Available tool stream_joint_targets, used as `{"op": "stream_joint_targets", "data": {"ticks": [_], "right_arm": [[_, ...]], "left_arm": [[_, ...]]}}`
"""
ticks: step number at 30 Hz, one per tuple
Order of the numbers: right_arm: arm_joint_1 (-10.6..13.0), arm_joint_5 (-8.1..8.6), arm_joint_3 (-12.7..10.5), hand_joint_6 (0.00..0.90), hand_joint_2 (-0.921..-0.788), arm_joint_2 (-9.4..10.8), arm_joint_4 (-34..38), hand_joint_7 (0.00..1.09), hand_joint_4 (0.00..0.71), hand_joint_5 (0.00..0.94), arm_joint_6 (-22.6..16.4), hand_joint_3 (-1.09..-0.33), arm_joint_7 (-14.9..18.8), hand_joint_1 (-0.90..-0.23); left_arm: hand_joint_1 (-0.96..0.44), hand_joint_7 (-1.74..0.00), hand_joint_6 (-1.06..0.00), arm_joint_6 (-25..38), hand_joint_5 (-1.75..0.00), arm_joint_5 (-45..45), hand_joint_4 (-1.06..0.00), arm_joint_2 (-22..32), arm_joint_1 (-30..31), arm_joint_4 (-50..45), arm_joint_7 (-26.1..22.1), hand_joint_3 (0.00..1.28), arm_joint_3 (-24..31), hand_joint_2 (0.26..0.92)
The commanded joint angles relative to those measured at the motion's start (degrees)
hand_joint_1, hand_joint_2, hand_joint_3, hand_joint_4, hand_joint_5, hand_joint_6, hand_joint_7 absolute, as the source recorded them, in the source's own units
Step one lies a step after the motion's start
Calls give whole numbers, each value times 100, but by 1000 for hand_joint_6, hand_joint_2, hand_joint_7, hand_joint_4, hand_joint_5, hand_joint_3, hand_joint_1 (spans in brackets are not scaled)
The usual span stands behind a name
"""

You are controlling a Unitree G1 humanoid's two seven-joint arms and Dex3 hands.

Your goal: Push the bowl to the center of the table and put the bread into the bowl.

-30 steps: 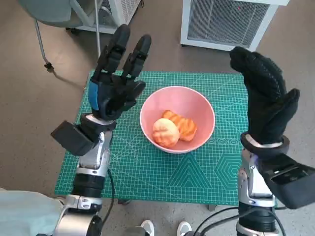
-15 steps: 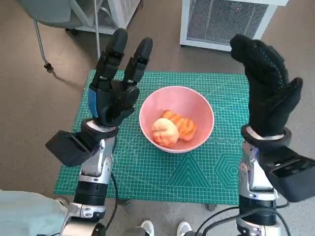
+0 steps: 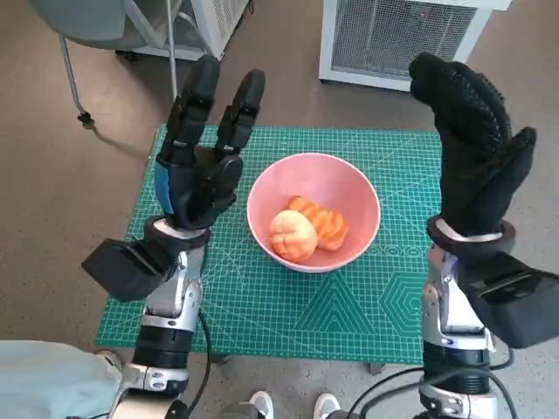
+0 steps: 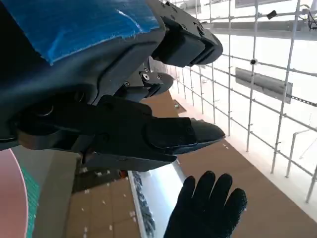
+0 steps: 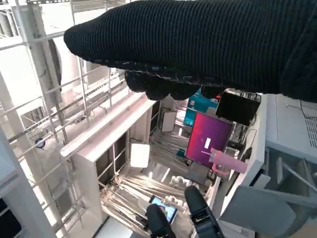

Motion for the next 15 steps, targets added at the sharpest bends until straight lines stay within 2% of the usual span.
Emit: {"op": "stream_joint_targets", "data": {"ticks": [1,9,15], "right_arm": [[-10,-75,-10,35,-921,-44,96,732,357,27,73,-610,-29,-450],[-56,-31,4,45,-921,-50,174,730,352,23,86,-615,18,-449],[-74,-19,22,46,-921,-46,204,727,347,19,85,-614,36,-456]], "left_arm": [[-375,-20,-367,-280,-4,326,-311,18,55,11,228,293,4,921],[-337,-25,-386,-704,-10,814,-331,98,-48,277,626,289,36,921],[-160,-22,-391,-1054,-9,981,-337,149,-157,581,793,251,35,921]]}}
